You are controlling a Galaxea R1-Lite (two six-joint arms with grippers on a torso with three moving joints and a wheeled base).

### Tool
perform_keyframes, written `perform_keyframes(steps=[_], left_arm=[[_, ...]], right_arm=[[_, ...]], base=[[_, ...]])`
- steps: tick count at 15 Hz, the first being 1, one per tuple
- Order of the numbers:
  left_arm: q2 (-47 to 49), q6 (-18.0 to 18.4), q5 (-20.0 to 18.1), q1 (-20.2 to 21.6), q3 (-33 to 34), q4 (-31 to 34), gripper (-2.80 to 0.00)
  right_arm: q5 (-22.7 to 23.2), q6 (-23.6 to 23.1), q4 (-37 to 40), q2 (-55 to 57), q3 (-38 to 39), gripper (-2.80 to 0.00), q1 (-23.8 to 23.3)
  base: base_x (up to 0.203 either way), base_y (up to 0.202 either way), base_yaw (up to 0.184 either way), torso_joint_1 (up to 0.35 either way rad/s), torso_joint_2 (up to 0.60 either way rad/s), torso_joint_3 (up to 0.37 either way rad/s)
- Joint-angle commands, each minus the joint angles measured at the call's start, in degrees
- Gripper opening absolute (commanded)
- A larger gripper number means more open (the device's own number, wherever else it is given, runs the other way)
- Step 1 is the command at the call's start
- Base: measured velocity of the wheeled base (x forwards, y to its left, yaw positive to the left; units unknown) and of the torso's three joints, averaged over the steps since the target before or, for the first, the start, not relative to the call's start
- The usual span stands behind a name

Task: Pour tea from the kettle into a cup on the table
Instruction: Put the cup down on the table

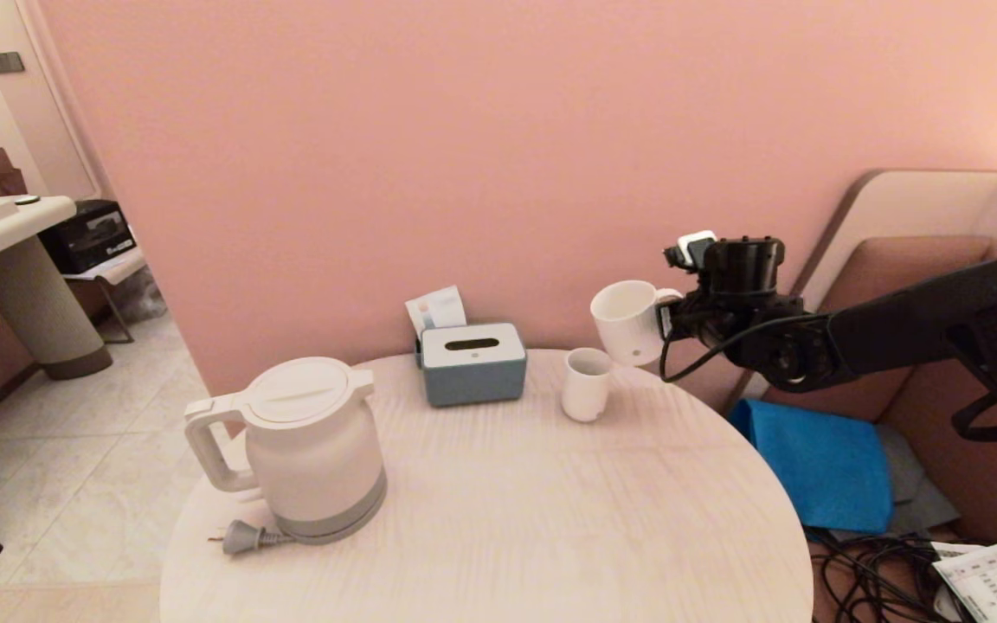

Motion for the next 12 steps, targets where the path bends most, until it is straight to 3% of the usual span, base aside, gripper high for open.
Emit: perform_keyframes(steps=[1, 9, 12], left_arm=[[0.1, 0.0, 0.0, 0.0, 0.0, 0.0, -2.8], [0.1, 0.0, 0.0, 0.0, 0.0, 0.0, -2.8], [0.1, 0.0, 0.0, 0.0, 0.0, 0.0, -2.8]], right_arm=[[0.1, 1.4, -0.2, -1.0, 2.0, -2.8, -0.3], [1.7, 5.1, -4.9, -5.2, 7.6, -2.8, -2.5], [2.9, 6.9, -5.0, -8.6, 13.7, -2.8, -2.5]], base=[[0.0, 0.0, 0.0, 0.0, 0.0, 0.0], [0.0, 0.0, 0.0, 0.0, 0.0, 0.0], [0.0, 0.0, 0.0, 0.0, 0.0, 0.0]])
